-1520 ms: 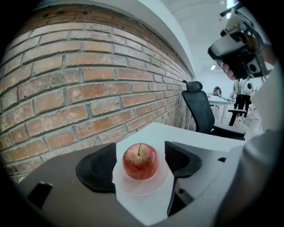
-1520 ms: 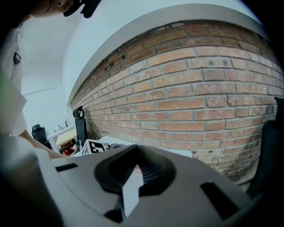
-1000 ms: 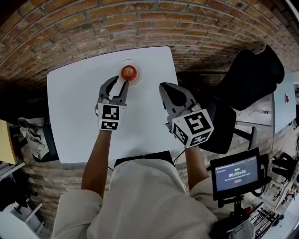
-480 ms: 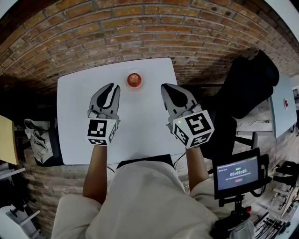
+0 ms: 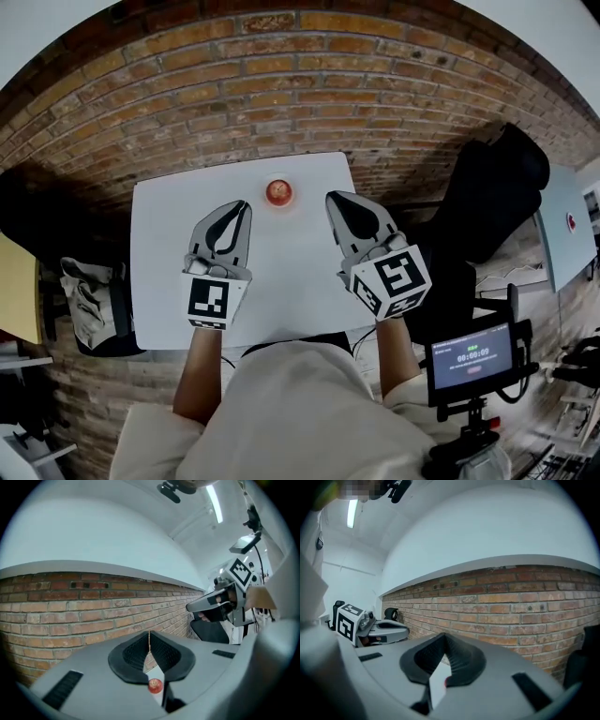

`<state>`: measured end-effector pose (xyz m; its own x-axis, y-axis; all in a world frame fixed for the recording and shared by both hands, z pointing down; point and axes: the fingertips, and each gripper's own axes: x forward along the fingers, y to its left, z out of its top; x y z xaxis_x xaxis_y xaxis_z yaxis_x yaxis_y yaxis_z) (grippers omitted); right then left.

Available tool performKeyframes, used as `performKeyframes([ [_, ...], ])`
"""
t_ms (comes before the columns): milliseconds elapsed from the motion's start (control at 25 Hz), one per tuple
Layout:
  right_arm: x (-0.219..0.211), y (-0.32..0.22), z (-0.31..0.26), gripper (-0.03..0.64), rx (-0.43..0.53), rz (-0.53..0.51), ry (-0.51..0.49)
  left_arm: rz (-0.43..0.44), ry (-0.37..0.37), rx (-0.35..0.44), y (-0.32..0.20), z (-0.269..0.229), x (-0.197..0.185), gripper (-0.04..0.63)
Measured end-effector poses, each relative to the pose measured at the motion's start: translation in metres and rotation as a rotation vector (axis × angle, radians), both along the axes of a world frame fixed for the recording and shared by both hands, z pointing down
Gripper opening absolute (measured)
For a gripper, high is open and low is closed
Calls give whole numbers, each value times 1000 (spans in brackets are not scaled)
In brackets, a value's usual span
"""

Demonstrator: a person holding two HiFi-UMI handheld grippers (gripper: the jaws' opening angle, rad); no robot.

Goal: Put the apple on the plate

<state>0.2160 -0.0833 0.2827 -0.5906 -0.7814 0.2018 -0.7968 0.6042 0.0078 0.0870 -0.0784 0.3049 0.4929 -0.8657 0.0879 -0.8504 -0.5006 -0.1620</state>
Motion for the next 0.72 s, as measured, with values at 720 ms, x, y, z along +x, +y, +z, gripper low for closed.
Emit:
performKeyframes([
  [720,-5,18,-25,3,65,2,33,17,-31,41,11,-26,18,8],
])
